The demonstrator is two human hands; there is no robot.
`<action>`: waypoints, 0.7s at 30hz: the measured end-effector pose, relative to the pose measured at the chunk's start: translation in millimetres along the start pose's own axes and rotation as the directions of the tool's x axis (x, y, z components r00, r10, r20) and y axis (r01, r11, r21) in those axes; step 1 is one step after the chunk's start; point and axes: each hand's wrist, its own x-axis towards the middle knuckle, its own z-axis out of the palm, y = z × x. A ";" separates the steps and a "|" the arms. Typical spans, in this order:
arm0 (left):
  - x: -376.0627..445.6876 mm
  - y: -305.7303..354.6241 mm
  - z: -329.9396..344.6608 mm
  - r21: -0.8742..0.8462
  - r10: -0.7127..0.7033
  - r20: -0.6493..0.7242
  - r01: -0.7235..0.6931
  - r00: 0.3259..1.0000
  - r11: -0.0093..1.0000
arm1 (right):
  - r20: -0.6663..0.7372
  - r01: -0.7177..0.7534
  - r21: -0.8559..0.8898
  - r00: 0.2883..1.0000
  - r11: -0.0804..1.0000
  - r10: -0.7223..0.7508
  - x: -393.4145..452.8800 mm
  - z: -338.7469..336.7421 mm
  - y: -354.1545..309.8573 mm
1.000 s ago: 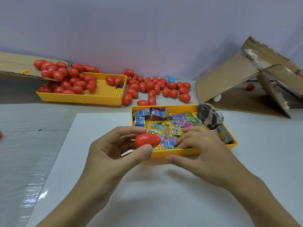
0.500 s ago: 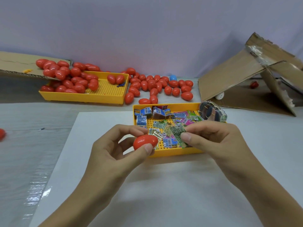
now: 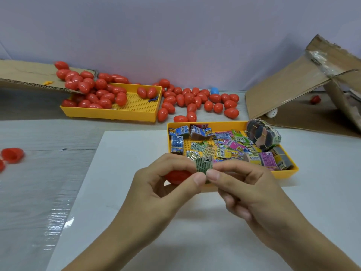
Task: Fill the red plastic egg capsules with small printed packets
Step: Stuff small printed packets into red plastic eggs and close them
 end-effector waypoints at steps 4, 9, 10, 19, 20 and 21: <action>0.1 -0.7 1.4 0.044 0.015 -0.019 -0.014 1.000 0.999 | 0.000 -0.036 0.113 0.999 0.993 0.036 -2.6 4.6 3.1; -0.4 -3.9 2.6 0.012 -0.013 0.028 0.013 1.000 1.000 | -0.011 -0.024 0.100 1.000 0.995 0.025 0.3 3.9 9.4; -0.1 -4.2 2.0 0.017 -0.010 0.023 0.010 1.000 1.000 | -0.028 0.019 0.048 0.999 0.999 -0.017 1.1 2.1 10.4; -0.5 -4.0 -5.9 0.577 0.300 0.123 -0.314 0.946 0.754 | 0.314 0.664 -0.617 0.700 0.423 -0.641 -0.2 -15.4 9.7; -0.6 -3.7 -5.6 0.565 0.296 0.117 -0.309 0.948 0.765 | 0.341 0.680 -0.628 0.677 0.377 -0.652 -0.2 -16.0 9.5; -0.7 -3.5 -5.7 0.548 0.290 0.111 -0.302 0.951 0.780 | 0.367 0.691 -0.640 0.660 0.338 -0.655 0.1 -16.6 9.6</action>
